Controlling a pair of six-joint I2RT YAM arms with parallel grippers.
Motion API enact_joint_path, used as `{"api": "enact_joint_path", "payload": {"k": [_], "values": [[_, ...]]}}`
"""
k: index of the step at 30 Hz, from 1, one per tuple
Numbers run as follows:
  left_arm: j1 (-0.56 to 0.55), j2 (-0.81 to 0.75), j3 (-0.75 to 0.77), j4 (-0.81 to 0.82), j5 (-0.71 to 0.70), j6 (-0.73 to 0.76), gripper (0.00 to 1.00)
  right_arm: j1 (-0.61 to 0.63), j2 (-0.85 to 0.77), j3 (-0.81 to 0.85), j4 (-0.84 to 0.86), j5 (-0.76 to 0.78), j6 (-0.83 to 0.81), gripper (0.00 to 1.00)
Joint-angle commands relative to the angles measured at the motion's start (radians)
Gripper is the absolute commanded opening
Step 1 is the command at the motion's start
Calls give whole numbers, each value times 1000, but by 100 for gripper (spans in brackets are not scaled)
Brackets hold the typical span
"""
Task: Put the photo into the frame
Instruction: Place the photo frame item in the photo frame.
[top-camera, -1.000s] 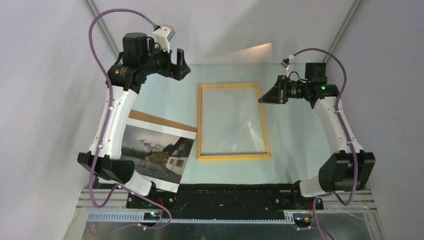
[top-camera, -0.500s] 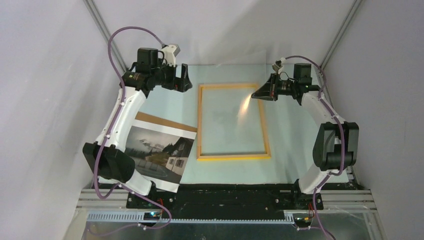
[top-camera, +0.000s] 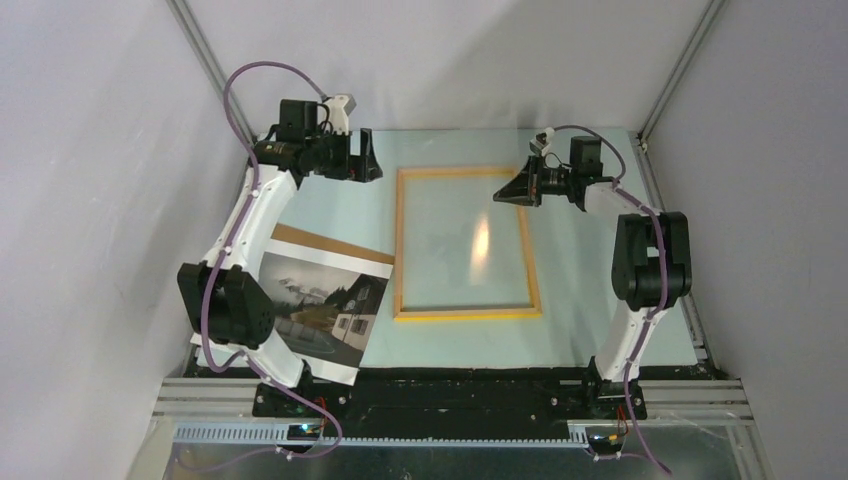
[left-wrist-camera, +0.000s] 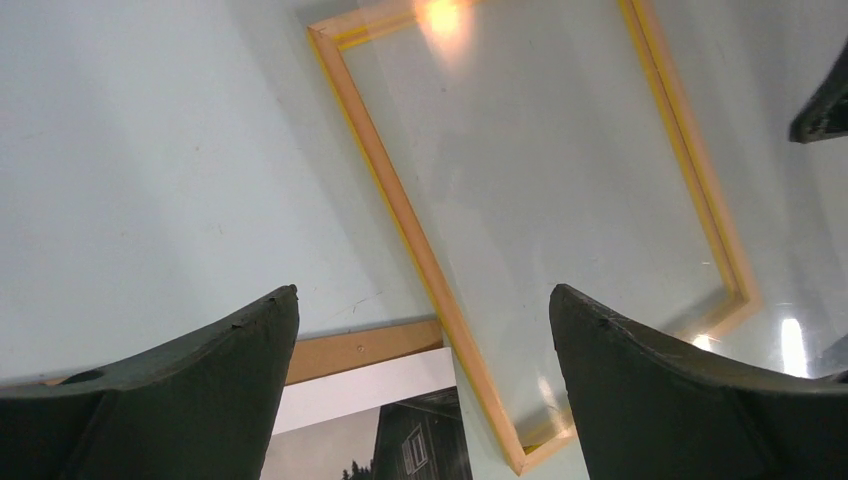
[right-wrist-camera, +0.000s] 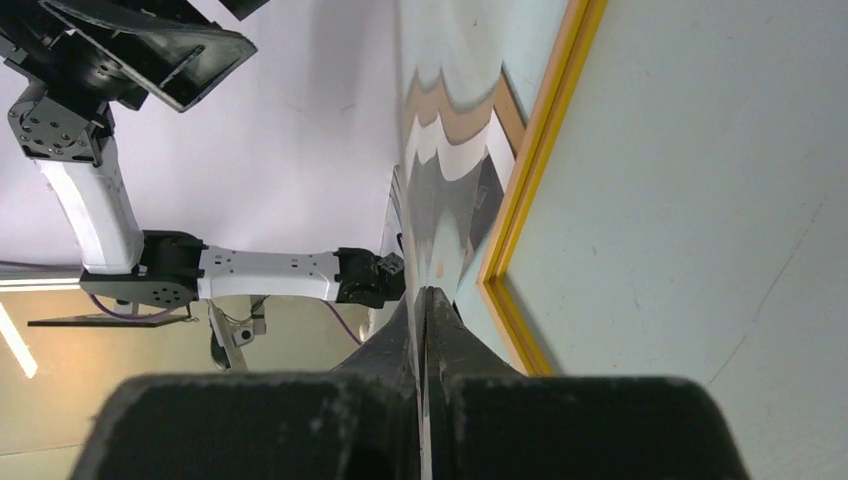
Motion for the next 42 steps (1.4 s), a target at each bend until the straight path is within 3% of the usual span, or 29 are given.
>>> {"api": "enact_joint_path", "payload": {"k": [1, 7, 11, 13, 19, 29, 42], "values": [[5, 17, 19, 37, 36, -18, 100, 10, 54, 3, 111, -69, 22, 0], [5, 81, 19, 37, 20, -30, 100, 13, 152, 11, 65, -69, -48, 0], [6, 136, 29, 43, 44, -42, 99, 17, 207, 54, -84, -50, -172, 0], [6, 158, 37, 46, 57, -50, 99, 17, 235, 94, -240, -32, -260, 0], [6, 193, 39, 63, 59, -61, 99, 14, 267, 136, -354, 9, -371, 0], [6, 190, 16, 86, 60, -84, 98, -7, 260, 127, -396, 61, -419, 0], [5, 194, 4, 97, 73, -93, 97, -25, 223, 65, -316, 94, -407, 0]]}}
